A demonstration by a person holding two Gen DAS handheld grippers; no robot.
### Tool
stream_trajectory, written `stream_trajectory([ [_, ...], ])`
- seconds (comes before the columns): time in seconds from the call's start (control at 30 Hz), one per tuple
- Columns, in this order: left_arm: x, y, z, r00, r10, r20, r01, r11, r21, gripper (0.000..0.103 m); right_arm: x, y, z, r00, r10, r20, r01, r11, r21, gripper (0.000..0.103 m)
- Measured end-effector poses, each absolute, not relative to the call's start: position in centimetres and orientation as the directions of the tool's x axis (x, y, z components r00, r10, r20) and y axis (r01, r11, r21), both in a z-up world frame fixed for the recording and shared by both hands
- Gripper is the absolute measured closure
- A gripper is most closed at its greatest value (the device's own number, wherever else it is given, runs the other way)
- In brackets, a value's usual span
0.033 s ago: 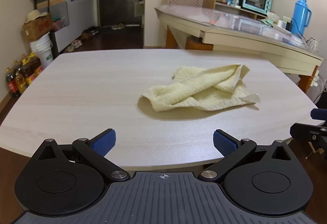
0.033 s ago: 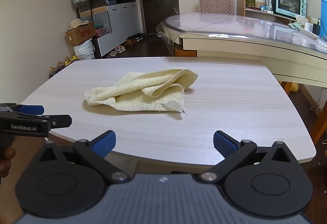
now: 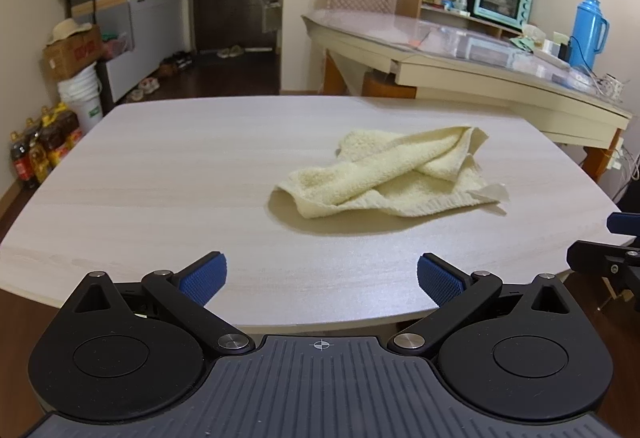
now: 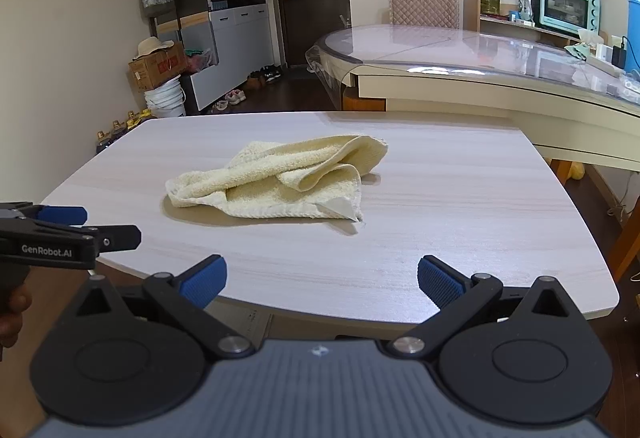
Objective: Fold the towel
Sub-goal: 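Move both grippers toward the crumpled pale yellow towel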
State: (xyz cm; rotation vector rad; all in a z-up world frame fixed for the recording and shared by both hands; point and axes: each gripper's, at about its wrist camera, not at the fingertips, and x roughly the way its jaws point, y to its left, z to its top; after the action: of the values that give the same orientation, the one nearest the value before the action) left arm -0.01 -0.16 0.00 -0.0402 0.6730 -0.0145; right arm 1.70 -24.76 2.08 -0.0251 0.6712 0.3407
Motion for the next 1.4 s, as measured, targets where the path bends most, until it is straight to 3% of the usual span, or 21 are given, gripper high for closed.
stream_trajectory([
  [1.4, 0.9, 0.0, -0.3, 0.791, -0.020, -0.611, 0.022, 1.000, -0.005, 0.000, 2.6, -24.6, 2.0, 0.745, 0.317, -0.587, -0.329, 0.940, 0.090, 0.000],
])
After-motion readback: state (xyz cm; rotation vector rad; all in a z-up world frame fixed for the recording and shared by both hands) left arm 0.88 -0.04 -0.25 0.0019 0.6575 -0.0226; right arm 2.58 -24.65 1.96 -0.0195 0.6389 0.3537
